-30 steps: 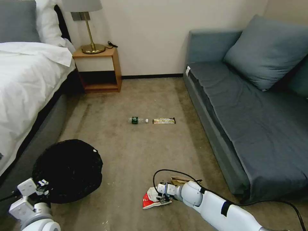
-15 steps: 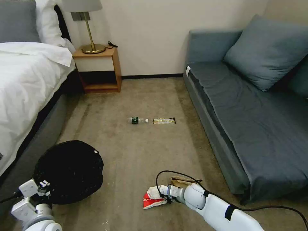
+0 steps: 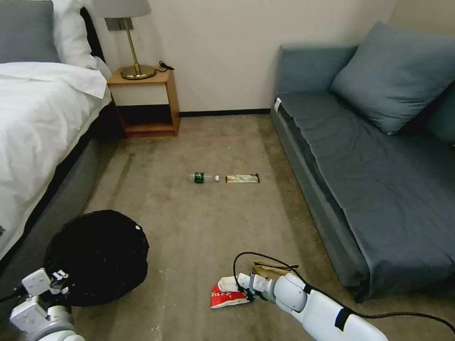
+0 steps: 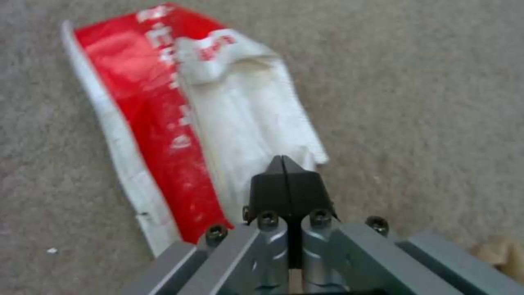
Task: Pick up the trash bin, then pick up the garbage on the floor and place it into the trash bin.
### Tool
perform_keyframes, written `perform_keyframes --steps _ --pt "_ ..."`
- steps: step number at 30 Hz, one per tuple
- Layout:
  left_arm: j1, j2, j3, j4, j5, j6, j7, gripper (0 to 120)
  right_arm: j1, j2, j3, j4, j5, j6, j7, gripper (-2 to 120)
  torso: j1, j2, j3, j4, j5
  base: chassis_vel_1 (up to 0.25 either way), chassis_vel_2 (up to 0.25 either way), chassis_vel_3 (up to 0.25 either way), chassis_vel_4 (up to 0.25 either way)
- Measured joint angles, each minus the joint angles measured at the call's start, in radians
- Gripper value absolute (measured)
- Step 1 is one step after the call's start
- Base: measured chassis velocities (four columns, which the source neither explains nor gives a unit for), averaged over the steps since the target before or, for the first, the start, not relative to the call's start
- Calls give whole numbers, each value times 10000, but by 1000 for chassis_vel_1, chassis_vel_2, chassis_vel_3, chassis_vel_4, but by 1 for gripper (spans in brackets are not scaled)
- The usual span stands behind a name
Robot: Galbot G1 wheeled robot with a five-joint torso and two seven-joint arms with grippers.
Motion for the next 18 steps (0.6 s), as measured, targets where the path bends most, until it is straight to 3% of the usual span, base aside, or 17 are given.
perform_keyframes --steps 16,18 --pt "78 -70 76 0 39 -60 28 4 -358 -174 500 567 113 96 231 0 0 0 0 0 0 0 0 0 0" --pt "106 -43 52 -3 35 -77 41 4 -441 -241 521 844 114 69 314 7 0 0 0 0 2 0 0 0 0"
